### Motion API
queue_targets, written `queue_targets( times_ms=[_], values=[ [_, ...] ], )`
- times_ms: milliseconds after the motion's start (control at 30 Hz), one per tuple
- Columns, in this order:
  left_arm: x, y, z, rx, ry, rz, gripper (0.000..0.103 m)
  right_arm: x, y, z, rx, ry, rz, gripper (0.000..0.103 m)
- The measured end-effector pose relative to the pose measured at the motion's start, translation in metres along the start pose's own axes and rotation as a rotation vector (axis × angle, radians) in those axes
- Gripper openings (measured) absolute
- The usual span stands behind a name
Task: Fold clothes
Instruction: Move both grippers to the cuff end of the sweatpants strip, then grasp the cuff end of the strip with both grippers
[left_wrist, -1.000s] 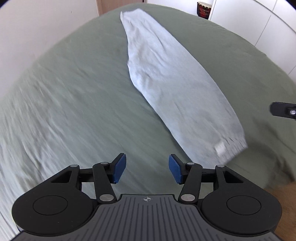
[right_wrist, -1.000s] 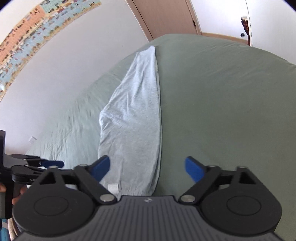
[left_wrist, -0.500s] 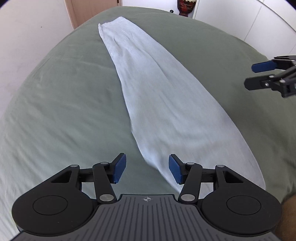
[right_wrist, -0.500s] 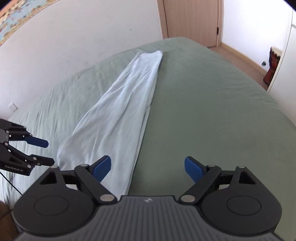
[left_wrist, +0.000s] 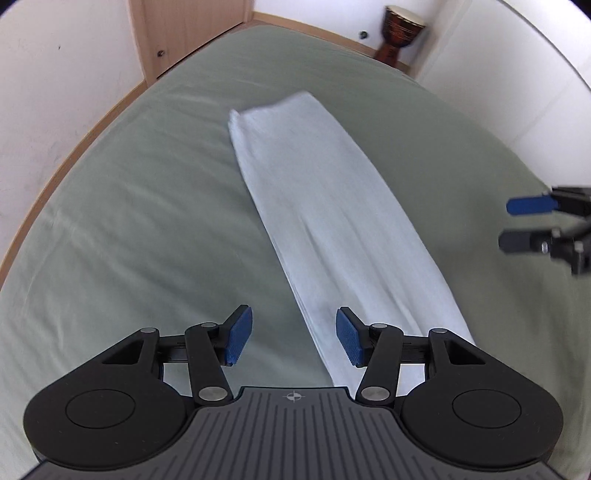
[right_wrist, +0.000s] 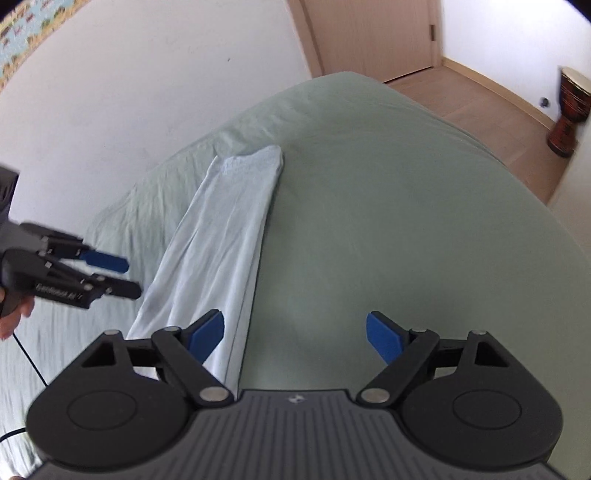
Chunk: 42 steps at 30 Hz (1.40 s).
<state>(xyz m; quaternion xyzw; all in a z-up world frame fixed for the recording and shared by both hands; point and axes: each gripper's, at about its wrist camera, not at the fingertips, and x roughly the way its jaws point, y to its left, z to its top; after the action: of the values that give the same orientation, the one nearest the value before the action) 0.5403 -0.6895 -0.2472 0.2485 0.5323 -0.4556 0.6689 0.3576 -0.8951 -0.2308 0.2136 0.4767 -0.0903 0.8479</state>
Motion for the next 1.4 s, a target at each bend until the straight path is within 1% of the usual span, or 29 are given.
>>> queue_targets(
  times_ms=[133, 200, 233, 333, 467, 567, 667, 800, 867, 967, 1000, 1033, 1067, 1100, 1167, 1200, 1233, 1267, 1333, 1400],
  values=[
    [0.024, 0.012, 0.026, 0.013, 0.015, 0.031, 0.048, 0.036, 0.008, 0.034, -0.028, 0.04, -0.018, 0.086],
    [0.036, 0.012, 0.035, 0.019, 0.025, 0.001, 0.047, 0.055, 0.013, 0.052, -0.038, 0.066, -0.029, 0.085],
    [0.039, 0.009, 0.038, 0.04, 0.02, 0.001, 0.045, 0.06, 0.015, 0.058, -0.04, 0.07, -0.036, 0.083],
    [0.041, 0.005, 0.043, 0.064, 0.007, -0.002, 0.037, 0.076, 0.017, 0.074, -0.025, 0.082, -0.044, 0.078],
    [0.046, 0.002, 0.046, 0.064, 0.003, -0.011, 0.036, 0.099, 0.015, 0.094, 0.0, 0.089, -0.069, 0.076],
    [0.047, 0.007, 0.051, 0.045, -0.012, -0.034, 0.036, 0.108, 0.013, 0.109, 0.035, 0.071, -0.063, 0.076],
    [0.045, 0.015, 0.058, 0.002, -0.056, -0.05, 0.036, 0.114, 0.012, 0.117, 0.086, 0.053, -0.042, 0.073],
    [0.049, 0.022, 0.067, -0.035, -0.089, -0.067, 0.036, 0.121, 0.017, 0.121, 0.088, 0.052, -0.067, 0.071],
    [0.048, 0.02, 0.068, -0.029, -0.094, -0.07, 0.036, 0.122, 0.017, 0.121, 0.093, 0.046, -0.067, 0.069],
    [0.051, 0.02, 0.068, -0.017, -0.093, -0.067, 0.035, 0.12, 0.019, 0.119, 0.081, 0.038, -0.068, 0.055],
    [0.05, 0.021, 0.068, -0.026, -0.099, -0.067, 0.035, 0.119, 0.02, 0.118, 0.075, 0.035, -0.072, 0.047],
    [0.049, 0.023, 0.068, -0.035, -0.104, -0.067, 0.032, 0.118, 0.02, 0.118, 0.081, 0.036, -0.057, 0.032],
    [0.048, 0.024, 0.068, -0.043, -0.109, -0.067, 0.029, 0.116, 0.018, 0.118, 0.101, 0.043, -0.018, 0.026],
    [0.047, 0.023, 0.067, -0.044, -0.112, -0.065, 0.027, 0.117, 0.018, 0.118, 0.115, 0.047, 0.002, 0.024],
    [0.045, 0.021, 0.067, -0.046, -0.119, -0.06, 0.017, 0.118, 0.019, 0.119, 0.116, 0.049, 0.006, 0.024],
    [0.045, 0.021, 0.068, -0.049, -0.119, -0.059, 0.015, 0.118, 0.02, 0.118, 0.117, 0.046, 0.003, 0.022],
    [0.044, 0.021, 0.07, -0.054, -0.118, -0.061, 0.009, 0.119, 0.022, 0.117, 0.12, 0.043, 0.004, 0.011],
    [0.043, 0.022, 0.069, -0.065, -0.12, -0.064, 0.007, 0.117, 0.023, 0.115, 0.129, 0.04, 0.017, 0.005],
    [0.04, 0.023, 0.068, -0.082, -0.124, -0.07, 0.006, 0.112, 0.025, 0.114, 0.127, 0.023, 0.027, 0.004],
    [0.03, 0.018, 0.065, -0.051, -0.133, -0.049, 0.005, 0.1, 0.027, 0.114, 0.117, -0.007, 0.038, 0.004]
  ],
)
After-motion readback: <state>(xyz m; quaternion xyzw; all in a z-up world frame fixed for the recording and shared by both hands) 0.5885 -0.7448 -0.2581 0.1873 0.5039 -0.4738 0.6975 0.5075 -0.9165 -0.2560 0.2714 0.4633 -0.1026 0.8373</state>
